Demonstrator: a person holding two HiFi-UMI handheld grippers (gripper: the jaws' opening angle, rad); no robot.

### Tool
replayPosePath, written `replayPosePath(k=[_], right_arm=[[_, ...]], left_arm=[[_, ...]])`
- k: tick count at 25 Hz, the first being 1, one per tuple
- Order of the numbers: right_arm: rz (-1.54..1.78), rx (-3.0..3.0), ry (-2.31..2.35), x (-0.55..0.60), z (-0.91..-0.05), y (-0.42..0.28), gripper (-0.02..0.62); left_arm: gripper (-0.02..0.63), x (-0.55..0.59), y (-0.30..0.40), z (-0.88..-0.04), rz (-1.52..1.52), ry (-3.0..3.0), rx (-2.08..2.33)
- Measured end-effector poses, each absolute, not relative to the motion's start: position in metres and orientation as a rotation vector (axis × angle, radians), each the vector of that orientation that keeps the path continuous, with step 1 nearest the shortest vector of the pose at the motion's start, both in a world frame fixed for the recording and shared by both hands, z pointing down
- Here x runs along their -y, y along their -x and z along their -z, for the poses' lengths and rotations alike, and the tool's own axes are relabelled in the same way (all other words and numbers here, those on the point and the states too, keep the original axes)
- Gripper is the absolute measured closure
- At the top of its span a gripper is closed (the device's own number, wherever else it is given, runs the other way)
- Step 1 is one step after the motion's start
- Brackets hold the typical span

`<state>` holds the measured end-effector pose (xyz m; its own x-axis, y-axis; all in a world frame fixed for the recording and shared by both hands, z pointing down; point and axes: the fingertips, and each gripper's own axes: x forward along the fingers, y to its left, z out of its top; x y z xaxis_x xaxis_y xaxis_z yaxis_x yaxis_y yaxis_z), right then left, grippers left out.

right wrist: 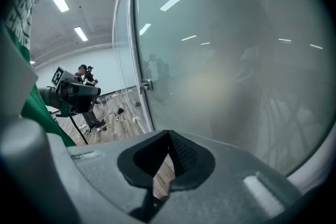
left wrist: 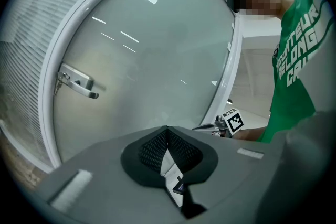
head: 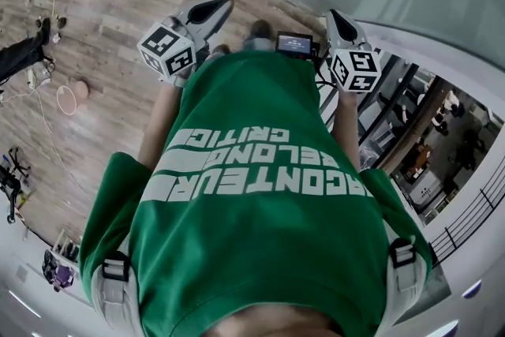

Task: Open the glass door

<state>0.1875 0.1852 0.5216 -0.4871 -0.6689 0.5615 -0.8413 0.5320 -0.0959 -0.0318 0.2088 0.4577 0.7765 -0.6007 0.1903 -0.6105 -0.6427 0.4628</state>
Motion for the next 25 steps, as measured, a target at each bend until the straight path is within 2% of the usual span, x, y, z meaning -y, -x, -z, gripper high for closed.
replayPosePath(k=[6,14,25], right_arm=[[-0.537,2.343,-1.18,-0.141,-0.525,-0.204,0.603],[-0.524,2.419,-1.018,-0.108,-0.531,-0.17,0.603],[-0.482,2.39,-1.039,-0.08,-0.526,-0.113,0.603]], left_arm=[[0.597,-0.185,0.008,-0.459,-0.045,-2.428,0.929],[0.597,-0.171,0.021,-0.467,-0.028,-2.359,1.029],[0.597,-0.136,0.105,-0.477,0.084,-2.297,1.086]])
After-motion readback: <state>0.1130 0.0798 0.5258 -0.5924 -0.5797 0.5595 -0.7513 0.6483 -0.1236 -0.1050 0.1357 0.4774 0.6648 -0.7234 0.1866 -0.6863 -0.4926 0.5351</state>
